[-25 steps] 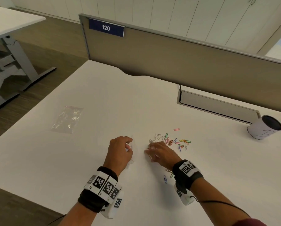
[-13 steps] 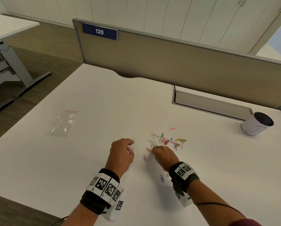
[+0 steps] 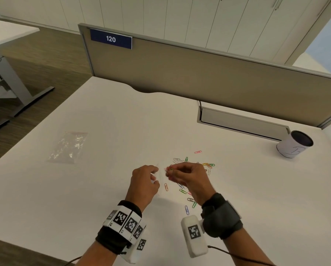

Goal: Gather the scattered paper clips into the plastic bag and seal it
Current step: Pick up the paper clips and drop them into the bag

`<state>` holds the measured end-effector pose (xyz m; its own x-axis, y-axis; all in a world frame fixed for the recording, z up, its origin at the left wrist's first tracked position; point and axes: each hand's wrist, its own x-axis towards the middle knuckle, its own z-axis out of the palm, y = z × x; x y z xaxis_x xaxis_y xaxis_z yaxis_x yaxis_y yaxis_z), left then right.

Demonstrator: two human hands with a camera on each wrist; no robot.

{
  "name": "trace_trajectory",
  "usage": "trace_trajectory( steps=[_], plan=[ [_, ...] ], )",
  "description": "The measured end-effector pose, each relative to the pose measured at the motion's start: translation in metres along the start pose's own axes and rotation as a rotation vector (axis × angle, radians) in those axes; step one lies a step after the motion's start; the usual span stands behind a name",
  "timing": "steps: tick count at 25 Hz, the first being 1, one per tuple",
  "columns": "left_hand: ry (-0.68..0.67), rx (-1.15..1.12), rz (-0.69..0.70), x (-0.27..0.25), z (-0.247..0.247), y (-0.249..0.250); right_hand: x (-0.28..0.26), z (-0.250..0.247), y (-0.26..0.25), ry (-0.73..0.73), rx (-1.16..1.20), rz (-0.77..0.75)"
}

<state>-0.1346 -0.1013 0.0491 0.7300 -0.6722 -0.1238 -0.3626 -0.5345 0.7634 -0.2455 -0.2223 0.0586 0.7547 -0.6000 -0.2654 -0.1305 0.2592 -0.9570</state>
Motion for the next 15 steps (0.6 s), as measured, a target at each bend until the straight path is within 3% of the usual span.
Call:
trace_trajectory(
  steps=[5, 10, 15],
  plan=[
    [-0.017, 0.026, 0.001, -0.004, 0.002, 0.002, 0.007, 0.023, 0.008, -0.034, -0.261, 0.034],
    [-0.004, 0.011, -0.003, -0.006, -0.001, 0.002, 0.018, 0.035, 0.009, -0.002, -0.853, -0.025],
    [-0.004, 0.019, 0.032, -0.005, -0.002, 0.004, 0.019, 0.033, 0.011, -0.126, -0.853, -0.046]
  ],
)
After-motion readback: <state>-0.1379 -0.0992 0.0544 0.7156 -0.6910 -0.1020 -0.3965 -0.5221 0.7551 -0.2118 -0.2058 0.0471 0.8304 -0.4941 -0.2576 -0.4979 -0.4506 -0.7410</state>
